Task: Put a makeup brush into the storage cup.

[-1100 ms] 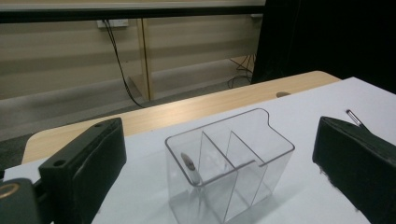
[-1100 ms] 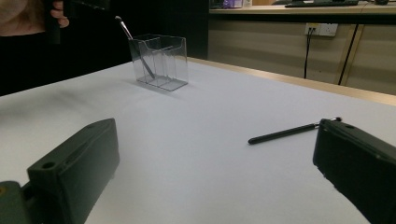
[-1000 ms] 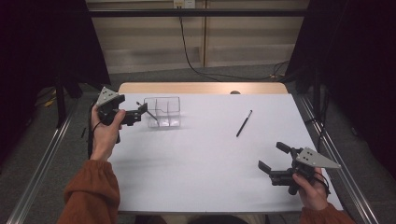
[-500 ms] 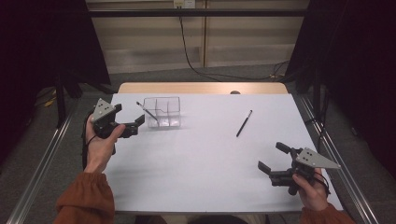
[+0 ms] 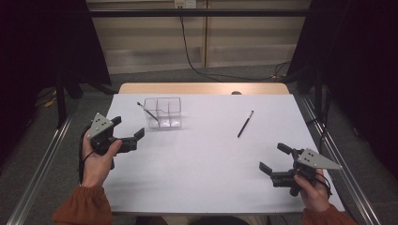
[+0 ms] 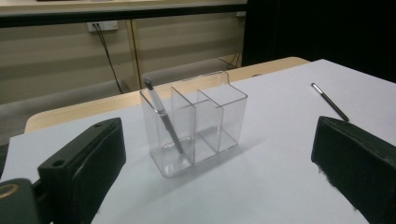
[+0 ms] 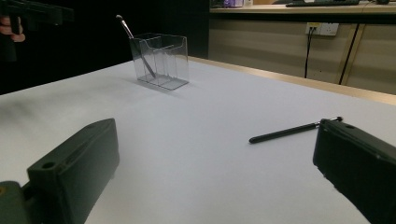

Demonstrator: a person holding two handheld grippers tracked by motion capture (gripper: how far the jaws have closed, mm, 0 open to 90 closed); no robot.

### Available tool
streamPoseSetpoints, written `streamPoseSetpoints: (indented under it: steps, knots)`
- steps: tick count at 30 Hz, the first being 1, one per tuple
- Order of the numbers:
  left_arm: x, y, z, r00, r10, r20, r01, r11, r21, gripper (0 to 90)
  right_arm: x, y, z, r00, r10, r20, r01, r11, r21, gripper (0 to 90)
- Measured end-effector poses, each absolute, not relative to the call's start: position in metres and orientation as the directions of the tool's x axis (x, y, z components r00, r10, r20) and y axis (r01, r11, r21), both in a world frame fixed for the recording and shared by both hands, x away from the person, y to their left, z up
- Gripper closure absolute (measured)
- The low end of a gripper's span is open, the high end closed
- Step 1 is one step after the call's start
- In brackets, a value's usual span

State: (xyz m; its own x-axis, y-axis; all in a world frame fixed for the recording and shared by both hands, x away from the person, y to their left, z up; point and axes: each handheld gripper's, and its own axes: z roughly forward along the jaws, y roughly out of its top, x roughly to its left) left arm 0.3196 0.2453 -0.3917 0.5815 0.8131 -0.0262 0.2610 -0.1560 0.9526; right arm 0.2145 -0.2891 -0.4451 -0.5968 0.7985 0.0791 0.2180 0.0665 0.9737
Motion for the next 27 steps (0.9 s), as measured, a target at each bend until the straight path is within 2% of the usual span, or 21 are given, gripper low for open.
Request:
streamPoseSetpoints:
  steps: [27]
  knots:
    - [0.271,0.251,-0.412,0.584,0.811,-0.034,0.241,-0.133,0.961,2.9,0.212,-0.291,-0.446,-0.585,0.807,0.078,0.22,0.066,0.973,0.0]
